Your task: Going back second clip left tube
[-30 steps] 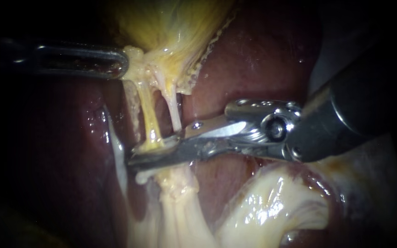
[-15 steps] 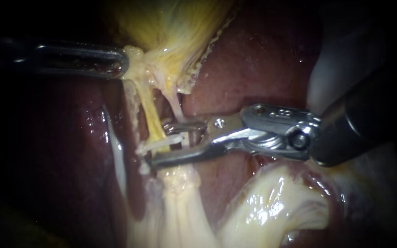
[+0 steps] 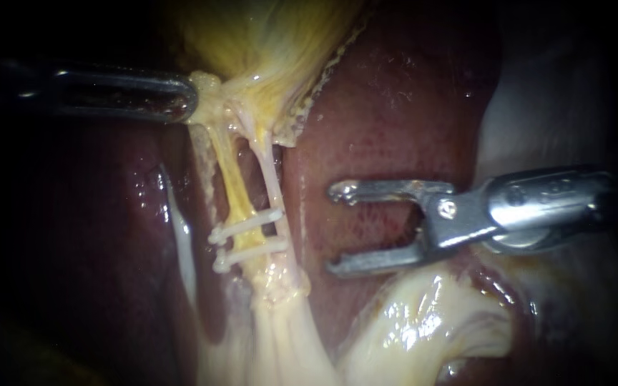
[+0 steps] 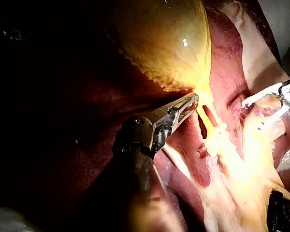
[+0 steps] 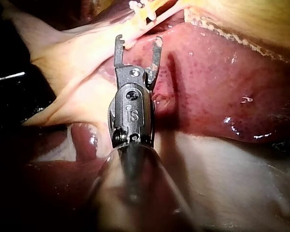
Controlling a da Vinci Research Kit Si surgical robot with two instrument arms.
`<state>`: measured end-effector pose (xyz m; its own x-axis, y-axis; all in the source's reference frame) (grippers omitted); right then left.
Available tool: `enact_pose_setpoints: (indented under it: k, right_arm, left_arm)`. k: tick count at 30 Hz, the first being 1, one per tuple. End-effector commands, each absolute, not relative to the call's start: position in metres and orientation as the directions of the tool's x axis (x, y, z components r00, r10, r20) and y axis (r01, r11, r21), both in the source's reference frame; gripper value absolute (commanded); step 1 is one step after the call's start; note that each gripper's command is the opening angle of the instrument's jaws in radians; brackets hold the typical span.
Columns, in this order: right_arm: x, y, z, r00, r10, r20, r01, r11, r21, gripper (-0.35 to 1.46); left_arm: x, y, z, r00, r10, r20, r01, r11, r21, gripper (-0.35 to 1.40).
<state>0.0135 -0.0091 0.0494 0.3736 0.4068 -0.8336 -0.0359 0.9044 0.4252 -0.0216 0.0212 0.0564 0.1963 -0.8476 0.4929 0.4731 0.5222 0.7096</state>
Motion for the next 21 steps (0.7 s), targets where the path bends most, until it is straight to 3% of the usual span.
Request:
enact_pose_setpoints:
  k: [1, 11, 21]
  right_arm:
    - [0.0131, -0.009, 0.0492, 0.381, 0.403, -0.832, -0.033, 0.905, 0.423, 0.5]
    - [0.0113, -0.0085, 0.0487, 0.395, 0.391, -0.832, -0.021, 0.909, 0.417, 0.5]
    - [0.0112, -0.0088, 0.0485, 0.395, 0.39, -0.832, -0.02, 0.909, 0.417, 0.49]
  left_arm:
    - [-0.0217, 0.0212, 0.0564, 0.196, -0.848, 0.493, 0.473, 0.522, 0.71, -0.35]
    - [-0.0221, 0.0211, 0.0566, 0.195, -0.847, 0.494, 0.476, 0.522, 0.708, -0.35]
    - [-0.0251, 0.0195, 0.0588, 0.197, -0.841, 0.503, 0.467, 0.532, 0.706, -0.35]
